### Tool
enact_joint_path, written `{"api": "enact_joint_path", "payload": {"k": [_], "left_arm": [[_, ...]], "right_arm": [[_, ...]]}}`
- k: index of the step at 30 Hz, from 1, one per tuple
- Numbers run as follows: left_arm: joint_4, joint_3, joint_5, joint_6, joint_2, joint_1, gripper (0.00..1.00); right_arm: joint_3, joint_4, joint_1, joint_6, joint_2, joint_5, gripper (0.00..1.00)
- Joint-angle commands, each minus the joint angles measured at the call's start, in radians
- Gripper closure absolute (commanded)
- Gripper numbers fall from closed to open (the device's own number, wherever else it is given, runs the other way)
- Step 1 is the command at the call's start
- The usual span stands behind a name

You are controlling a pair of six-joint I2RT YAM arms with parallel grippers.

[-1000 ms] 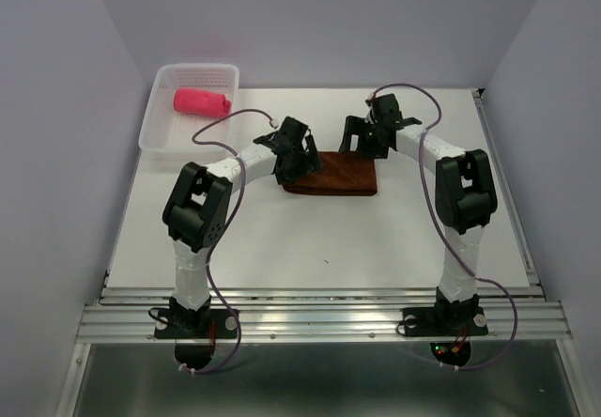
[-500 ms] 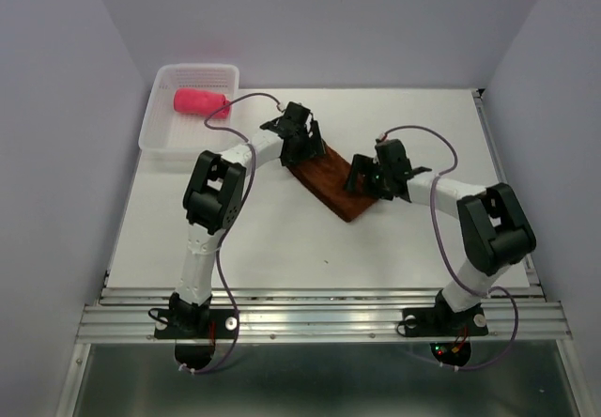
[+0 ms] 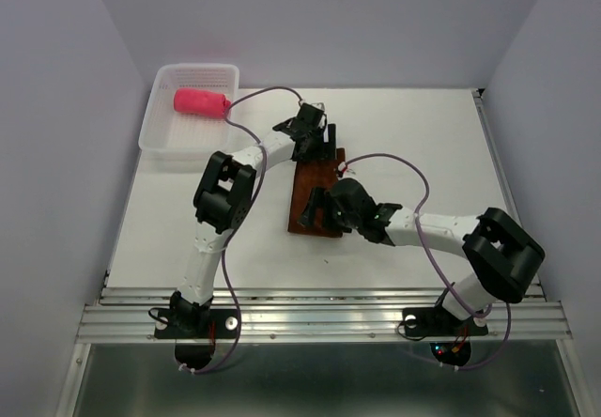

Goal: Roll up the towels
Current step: Fold the towel, then roll the towel

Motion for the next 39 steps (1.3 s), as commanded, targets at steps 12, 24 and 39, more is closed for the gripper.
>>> {"api": "enact_joint_path", "payload": {"k": [12,24,39], "left_arm": [[-0.089,-0.075,-0.103,-0.031,-0.263,0.056,0.01],[-0.046,-0.734,-0.171,-0.336,-0.806,0.059,0.01],[0.013,-1.1,-0.162,-0.62,-1.112,-0.054,0.01]], "right_arm": [[0.097,-0.187,0.01,-1.092,-0.244,-0.025,0.0],[0.406,-0.274,-0.118,-1.778,-0.149,-0.42,0.0],[0.165,-0.159,-0.118,-1.617,-0.085,-0.687,0.0]]}}
